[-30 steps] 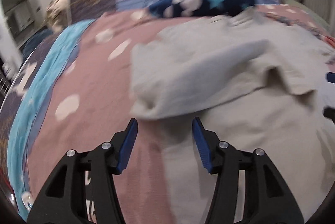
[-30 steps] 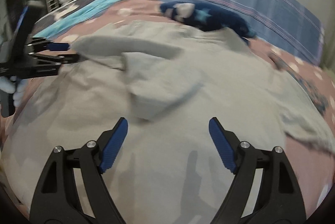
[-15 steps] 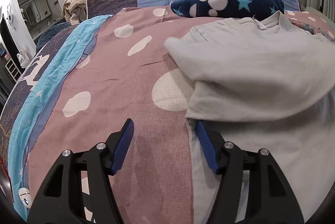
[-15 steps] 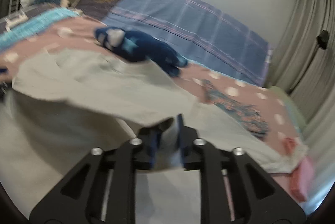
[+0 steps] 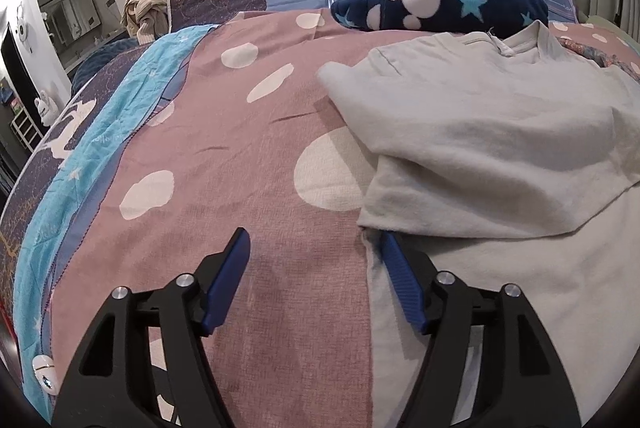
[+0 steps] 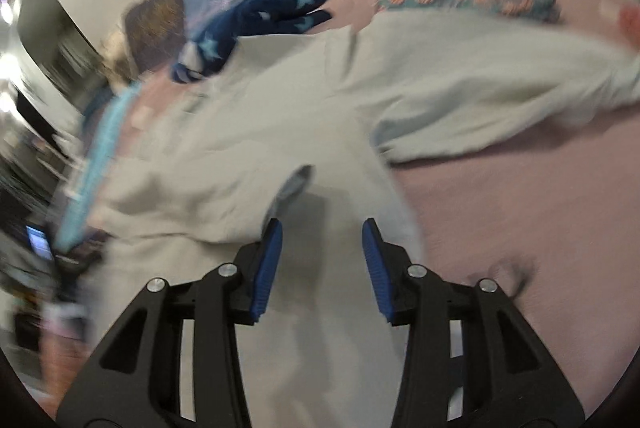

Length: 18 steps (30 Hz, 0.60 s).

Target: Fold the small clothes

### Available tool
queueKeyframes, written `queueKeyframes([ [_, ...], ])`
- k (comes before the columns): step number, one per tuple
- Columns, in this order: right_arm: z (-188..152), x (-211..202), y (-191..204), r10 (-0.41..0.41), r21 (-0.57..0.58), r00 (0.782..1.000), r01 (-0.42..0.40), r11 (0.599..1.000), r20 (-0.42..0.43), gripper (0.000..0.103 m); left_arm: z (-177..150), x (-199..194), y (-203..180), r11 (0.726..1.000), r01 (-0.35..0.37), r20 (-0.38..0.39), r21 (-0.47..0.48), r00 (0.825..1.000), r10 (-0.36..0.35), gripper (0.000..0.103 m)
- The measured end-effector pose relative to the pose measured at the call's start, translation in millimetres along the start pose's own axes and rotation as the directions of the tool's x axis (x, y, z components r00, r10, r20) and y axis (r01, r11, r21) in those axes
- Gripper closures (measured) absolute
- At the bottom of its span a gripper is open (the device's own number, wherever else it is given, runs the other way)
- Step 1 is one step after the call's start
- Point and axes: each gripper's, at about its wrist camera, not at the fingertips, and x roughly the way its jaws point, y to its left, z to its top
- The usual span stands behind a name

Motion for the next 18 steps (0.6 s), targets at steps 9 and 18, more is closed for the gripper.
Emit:
queueKeyframes([
  [9, 15, 49, -16, 0.249, 0.297, 0.963, -0.21, 0.931, -0.1, 0.037, 1, 2, 0, 1.0, 0.002, -0.004, -0.004, 1.0, -0.002, 0.033],
  [18, 74, 9, 71, 0.089, -0.158, 0.951, -0.043, 0.986, 0.296, 0.096, 11, -2, -15, 0.999, -0.002, 0.049, 0.048, 0.999, -0.001, 0.06],
])
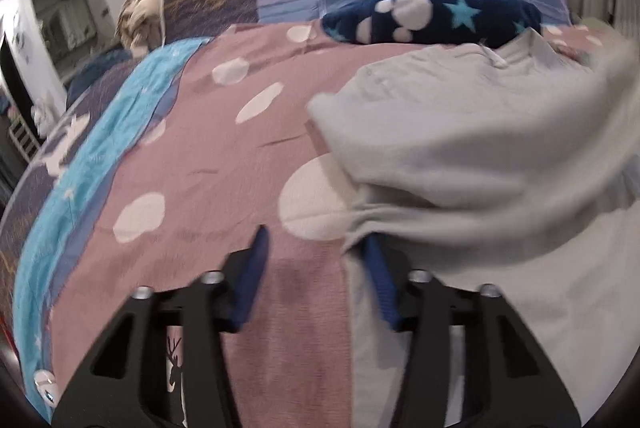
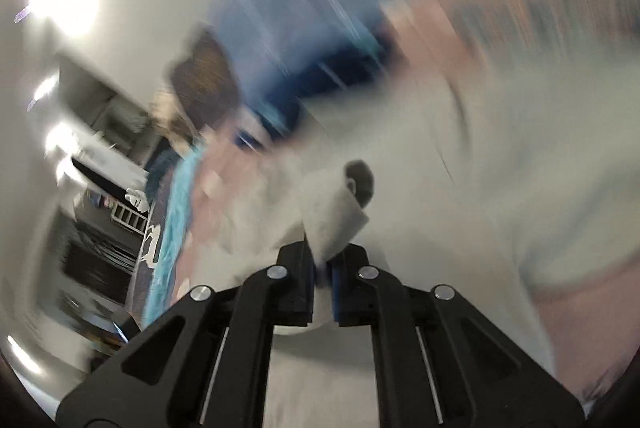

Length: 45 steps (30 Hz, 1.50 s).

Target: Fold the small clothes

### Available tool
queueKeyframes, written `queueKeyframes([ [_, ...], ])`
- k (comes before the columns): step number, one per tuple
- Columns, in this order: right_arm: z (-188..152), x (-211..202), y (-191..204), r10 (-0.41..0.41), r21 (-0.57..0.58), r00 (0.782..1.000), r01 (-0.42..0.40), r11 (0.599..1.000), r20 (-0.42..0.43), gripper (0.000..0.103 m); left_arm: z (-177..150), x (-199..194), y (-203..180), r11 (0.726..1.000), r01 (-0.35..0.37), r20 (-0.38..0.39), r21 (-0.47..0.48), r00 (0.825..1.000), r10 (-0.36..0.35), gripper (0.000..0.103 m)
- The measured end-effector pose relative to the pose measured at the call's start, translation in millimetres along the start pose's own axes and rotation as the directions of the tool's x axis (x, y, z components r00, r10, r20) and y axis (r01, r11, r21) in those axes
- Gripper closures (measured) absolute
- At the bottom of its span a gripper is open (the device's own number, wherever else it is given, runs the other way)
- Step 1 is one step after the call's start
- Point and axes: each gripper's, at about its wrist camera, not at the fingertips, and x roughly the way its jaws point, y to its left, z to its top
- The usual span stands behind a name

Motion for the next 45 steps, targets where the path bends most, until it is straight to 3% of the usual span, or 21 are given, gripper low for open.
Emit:
queueKeyframes([
  [1, -3, -11, 16, -0.04, -0.117, 0.997, 0.048, 0.992, 0.068, 0.091, -1, -1, -6, 0.999, -0.022, 0.009, 0.029, 1.0, 0.021, 0.063],
  [2, -6, -15, 19, -0.067, -0.158, 0.994, 0.08, 0.984, 0.088, 0.083, -1, -1, -9, 0.998, -0.035, 0.009, 0.044, 0.999, 0.034, 0.063],
  [3, -13, -13, 17, -0.155, -0.19, 0.985, 0.166, 0.968, 0.07, 0.053, 0, 0, -12, 0.997, -0.046, 0.006, 0.056, 0.999, 0.046, 0.063],
  [4, -18, -3, 9, -0.232, -0.188, 0.972, 0.231, 0.955, 0.016, 0.038, 0, 1, -13, 0.997, -0.052, 0.0, 0.063, 0.999, 0.052, 0.063],
  [5, -25, 8, -11, -0.309, -0.146, 0.948, 0.296, 0.944, -0.074, 0.04, 0, 2, -13, 0.997, -0.051, -0.005, 0.064, 0.999, 0.051, 0.063],
  [8, -40, 15, -62, -0.359, 0.029, 0.913, 0.371, 0.928, -0.192, 0.048, 0, 2, -8, 0.998, -0.043, -0.006, 0.047, 0.999, 0.044, 0.061],
  [11, -50, 13, -88, -0.317, 0.093, 0.921, 0.344, 0.934, -0.226, 0.048, 0, 1, -9, 0.998, -0.049, -0.006, 0.047, 0.999, 0.05, 0.06],
  [16, -34, 19, -80, -0.241, 0.069, 0.938, 0.265, 0.962, -0.25, 0.042, 0, 2, -13, 0.996, -0.066, -0.005, 0.061, 0.998, 0.066, 0.059],
  [18, -27, 34, -79, -0.219, 0.058, 0.93, 0.246, 0.967, -0.295, 0.038, 0, 3, -12, 0.996, -0.067, -0.009, 0.055, 0.998, 0.067, 0.056],
  [21, -22, 49, -78, -0.278, 0.022, 0.908, 0.299, 0.954, -0.312, 0.037, 0, 4, -8, 0.998, -0.05, -0.015, 0.035, 0.999, 0.051, 0.054],
  [23, -20, 61, -73, -0.325, -0.05, 0.897, 0.325, 0.944, -0.301, 0.043, 0, 5, -6, 0.999, -0.041, -0.017, 0.025, 0.999, 0.042, 0.054],
  [24, -20, 66, -65, -0.389, -0.134, 0.879, 0.366, 0.921, -0.275, 0.068, 0, 5, -6, 0.999, -0.04, -0.017, 0.023, 0.999, 0.04, 0.054],
  [25, -19, 69, -59, -0.42, -0.203, 0.873, 0.377, 0.903, -0.249, 0.1, 0, 5, -6, 0.999, -0.04, -0.016, 0.022, 0.999, 0.04, 0.054],
  [27, -15, 66, -51, -0.489, -0.265, 0.853, 0.437, 0.86, -0.18, 0.098, -1, 5, -6, 0.999, -0.043, -0.015, 0.024, 0.999, 0.043, 0.054],
  [29, -6, 54, -49, -0.487, -0.236, 0.865, 0.451, 0.861, -0.12, 0.088, -1, 5, -6, 0.999, -0.042, -0.014, 0.023, 0.999, 0.043, 0.053],
  [31, -2, 50, -52, -0.439, -0.201, 0.887, 0.409, 0.89, -0.142, 0.059, -1, 5, -6, 0.999, -0.04, -0.015, 0.02, 0.999, 0.04, 0.053],
  [35, -10, 60, -58, -0.391, -0.201, 0.886, 0.347, 0.916, -0.25, 0.055, 0, 5, -5, 0.999, -0.031, -0.018, 0.014, 0.999, 0.031, 0.053],
  [37, -16, 72, -61, -0.405, -0.222, 0.87, 0.351, 0.91, -0.281, 0.058, -1, 5, -5, 0.999, -0.03, -0.019, 0.013, 0.999, 0.03, 0.053],
  [39, -19, 82, -57, -0.449, -0.283, 0.856, 0.378, 0.881, -0.256, 0.099, -1, 5, -5, 0.999, -0.03, -0.018, 0.013, 0.999, 0.031, 0.053],
  [43, -2, 69, -38, -0.433, -0.27, 0.896, 0.395, 0.878, -0.096, 0.099, -1, 5, -5, 0.999, -0.036, -0.015, 0.016, 0.999, 0.036, 0.053],
  [45, 9, 67, -38, -0.439, -0.25, 0.897, 0.415, 0.875, -0.045, 0.097, -1, 5, -7, 0.999, -0.043, -0.014, 0.021, 0.999, 0.043, 0.053],
])
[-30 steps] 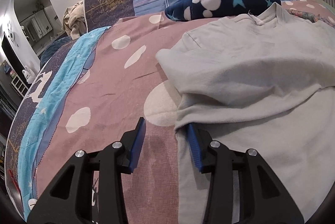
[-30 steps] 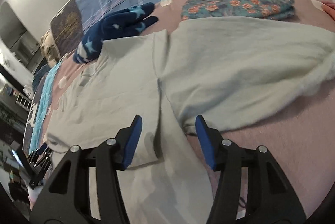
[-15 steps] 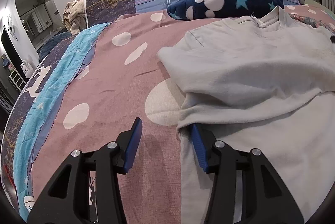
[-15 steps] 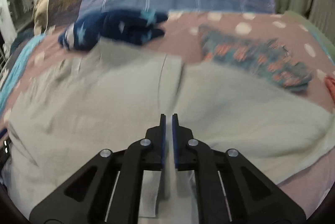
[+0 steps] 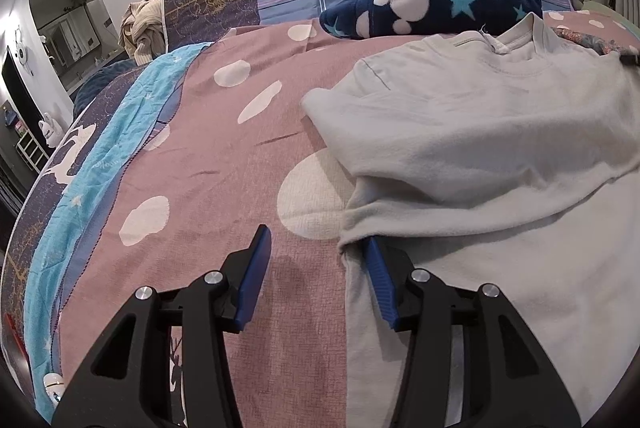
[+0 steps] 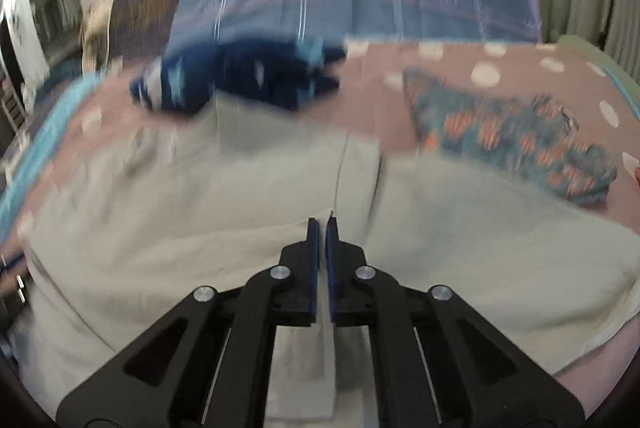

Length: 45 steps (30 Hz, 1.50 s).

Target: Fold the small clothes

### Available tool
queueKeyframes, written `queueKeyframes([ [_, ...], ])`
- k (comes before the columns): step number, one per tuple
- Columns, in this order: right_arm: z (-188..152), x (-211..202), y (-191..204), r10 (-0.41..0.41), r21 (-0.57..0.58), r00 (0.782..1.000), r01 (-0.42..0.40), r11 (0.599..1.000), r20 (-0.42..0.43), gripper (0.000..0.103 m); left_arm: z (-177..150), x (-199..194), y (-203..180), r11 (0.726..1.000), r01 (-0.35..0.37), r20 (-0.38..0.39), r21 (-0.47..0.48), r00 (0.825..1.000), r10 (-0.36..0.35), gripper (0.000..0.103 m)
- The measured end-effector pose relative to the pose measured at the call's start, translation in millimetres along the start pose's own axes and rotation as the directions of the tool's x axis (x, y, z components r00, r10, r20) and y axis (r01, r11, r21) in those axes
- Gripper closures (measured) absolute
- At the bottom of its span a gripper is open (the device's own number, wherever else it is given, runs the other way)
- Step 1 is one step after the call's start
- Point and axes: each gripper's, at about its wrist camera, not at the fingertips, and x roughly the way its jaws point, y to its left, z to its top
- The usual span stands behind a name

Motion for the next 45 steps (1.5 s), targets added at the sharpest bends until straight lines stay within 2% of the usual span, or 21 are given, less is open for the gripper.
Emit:
queueKeyframes([
  [1, 3, 5, -2, -0.013, -0.006, 1.0, 0.013, 1.0, -0.005, 0.09, 0, 0, -1, 1.0, -0.006, 0.001, 0.003, 1.0, 0.006, 0.053],
  [3, 4, 17, -9, -0.036, 0.01, 0.996, 0.037, 0.999, -0.08, 0.073, 0, -1, -1, 1.0, -0.016, 0.004, 0.006, 1.0, 0.016, 0.052],
  [4, 2, 15, -14, -0.034, 0.041, 0.995, 0.037, 0.998, -0.09, 0.071, 0, -1, -2, 1.0, -0.021, 0.007, 0.006, 1.0, 0.021, 0.051],
  [6, -5, 4, -20, -0.003, 0.07, 0.996, 0.009, 0.998, -0.085, 0.071, 0, -2, -1, 1.0, -0.024, 0.01, 0.003, 1.0, 0.024, 0.051],
  [10, -21, -18, -9, 0.014, -0.009, 0.995, -0.015, 1.0, -0.099, 0.067, 0, -2, 2, 1.0, -0.012, 0.011, -0.011, 1.0, 0.012, 0.05],
  [14, -18, -38, 20, 0.087, -0.073, 0.991, -0.095, 0.993, -0.1, 0.067, -1, -2, 13, 0.996, 0.058, 0.008, -0.069, 0.998, -0.058, 0.053],
  [16, -11, -42, 51, 0.13, -0.133, 0.987, -0.142, 0.981, -0.094, 0.066, -2, -1, 20, 0.988, 0.115, 0.008, -0.108, 0.993, -0.115, 0.058],
  [19, 2, -39, 107, 0.216, -0.217, 0.97, -0.236, 0.947, -0.113, 0.064, -2, -1, 19, 0.983, 0.148, 0.019, -0.11, 0.989, -0.147, 0.067],
  [24, 23, -10, 222, 0.365, -0.345, 0.908, -0.416, 0.842, -0.204, 0.058, -3, -3, 13, 0.981, 0.176, 0.033, -0.085, 0.984, -0.174, 0.081],
  [28, 25, 32, 305, 0.383, -0.389, 0.868, -0.486, 0.782, -0.316, 0.058, -4, -3, 14, 0.978, 0.189, 0.036, -0.088, 0.982, -0.187, 0.083],
  [32, 21, 61, 368, 0.375, -0.433, 0.84, -0.528, 0.73, -0.391, 0.057, -4, -1, 18, 0.971, 0.213, 0.033, -0.105, 0.977, -0.211, 0.083],
  [34, 15, 76, 393, 0.359, -0.449, 0.811, -0.563, 0.694, -0.462, 0.043, -5, -1, 19, 0.969, 0.221, 0.034, -0.111, 0.975, -0.219, 0.083],
  [35, 11, 83, 402, 0.34, -0.463, 0.805, -0.568, 0.681, -0.487, 0.043, -5, 0, 19, 0.969, 0.221, 0.035, -0.111, 0.975, -0.219, 0.083],
  [36, 5, 92, 411, 0.294, -0.498, 0.813, -0.55, 0.67, -0.502, 0.049, -5, -1, 19, 0.969, 0.219, 0.037, -0.11, 0.976, -0.217, 0.083],
  [37, 1, 97, 416, 0.253, -0.537, 0.835, -0.517, 0.666, -0.489, 0.086, -5, -2, 18, 0.97, 0.217, 0.041, -0.107, 0.976, -0.214, 0.087],
  [38, -2, 103, 422, 0.215, -0.568, 0.851, -0.486, 0.664, -0.479, 0.1, -5, -4, 17, 0.972, 0.211, 0.05, -0.099, 0.977, -0.207, 0.091],
  [39, 1, 105, 423, 0.227, -0.556, 0.852, -0.487, 0.674, -0.471, 0.101, -5, -7, 16, 0.976, 0.198, 0.06, -0.094, 0.979, -0.193, 0.092],
  [41, 14, 104, 421, 0.304, -0.505, 0.861, -0.49, 0.71, -0.408, 0.101, -6, -15, 16, 0.987, 0.126, 0.089, -0.1, 0.989, -0.118, 0.101],
  [42, 20, 107, 420, 0.32, -0.477, 0.862, -0.488, 0.731, -0.392, 0.101, -7, -18, 18, 0.989, 0.1, 0.099, -0.111, 0.991, -0.09, 0.101],
  [44, 32, 120, 417, 0.356, -0.388, 0.853, -0.497, 0.776, -0.382, 0.101, -10, -20, 25, 0.987, 0.05, 0.092, -0.153, 0.995, -0.036, 0.103],
  [45, 34, 127, 415, 0.381, -0.355, 0.844, -0.512, 0.782, -0.377, 0.102, -11, -18, 29, 0.984, 0.052, 0.08, -0.169, 0.996, -0.039, 0.103],
])
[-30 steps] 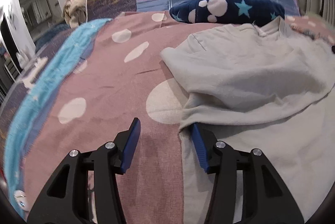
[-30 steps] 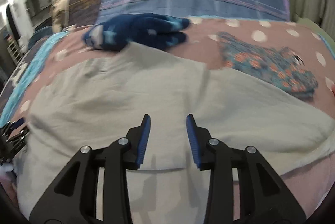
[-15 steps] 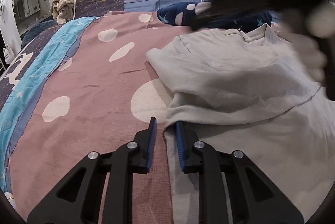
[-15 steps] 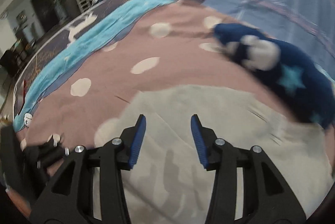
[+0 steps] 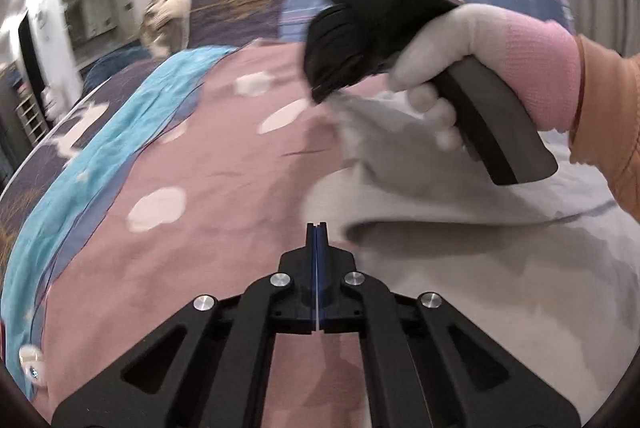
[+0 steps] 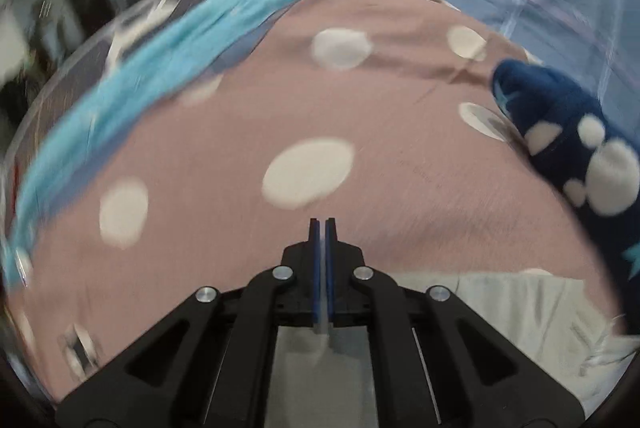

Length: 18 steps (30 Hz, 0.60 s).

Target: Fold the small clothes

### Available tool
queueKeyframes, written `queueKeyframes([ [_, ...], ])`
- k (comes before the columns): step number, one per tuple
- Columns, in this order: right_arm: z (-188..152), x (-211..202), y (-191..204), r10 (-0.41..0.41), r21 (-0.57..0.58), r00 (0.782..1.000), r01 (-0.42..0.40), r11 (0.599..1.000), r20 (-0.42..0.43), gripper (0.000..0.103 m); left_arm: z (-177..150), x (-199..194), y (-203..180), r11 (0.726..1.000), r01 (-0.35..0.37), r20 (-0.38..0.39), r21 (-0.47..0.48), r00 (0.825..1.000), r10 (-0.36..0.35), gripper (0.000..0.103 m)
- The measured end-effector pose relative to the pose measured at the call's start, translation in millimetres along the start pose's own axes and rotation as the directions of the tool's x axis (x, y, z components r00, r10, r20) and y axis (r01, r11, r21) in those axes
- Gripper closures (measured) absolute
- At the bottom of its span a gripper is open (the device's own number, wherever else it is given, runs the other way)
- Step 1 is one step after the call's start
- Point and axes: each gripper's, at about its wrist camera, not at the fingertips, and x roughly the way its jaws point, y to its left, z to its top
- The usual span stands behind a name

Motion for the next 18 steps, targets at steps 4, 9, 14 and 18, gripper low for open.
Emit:
queueKeyframes([
  [4, 1, 2, -12, 0.052, 0.07, 0.999, -0.053, 0.996, 0.012, 0.08, -3, 11, 18, 0.993, 0.082, -0.058, -0.089, 0.994, -0.087, 0.103],
  [9, -12, -46, -31, 0.024, 0.053, 0.999, -0.026, 0.998, 0.048, 0.071, -4, 5, 18, 0.962, 0.259, -0.014, -0.09, 0.965, -0.261, 0.098],
  [14, -19, -60, -29, 0.0, -0.012, 1.0, 0.001, 1.0, 0.016, 0.061, 4, 17, -6, 0.965, 0.261, -0.077, 0.002, 0.963, -0.26, 0.086],
  [18, -15, -38, 0, -0.001, -0.097, 0.999, -0.003, 0.995, -0.034, 0.05, 7, 25, -4, 0.963, 0.269, -0.096, -0.015, 0.958, -0.269, 0.084],
])
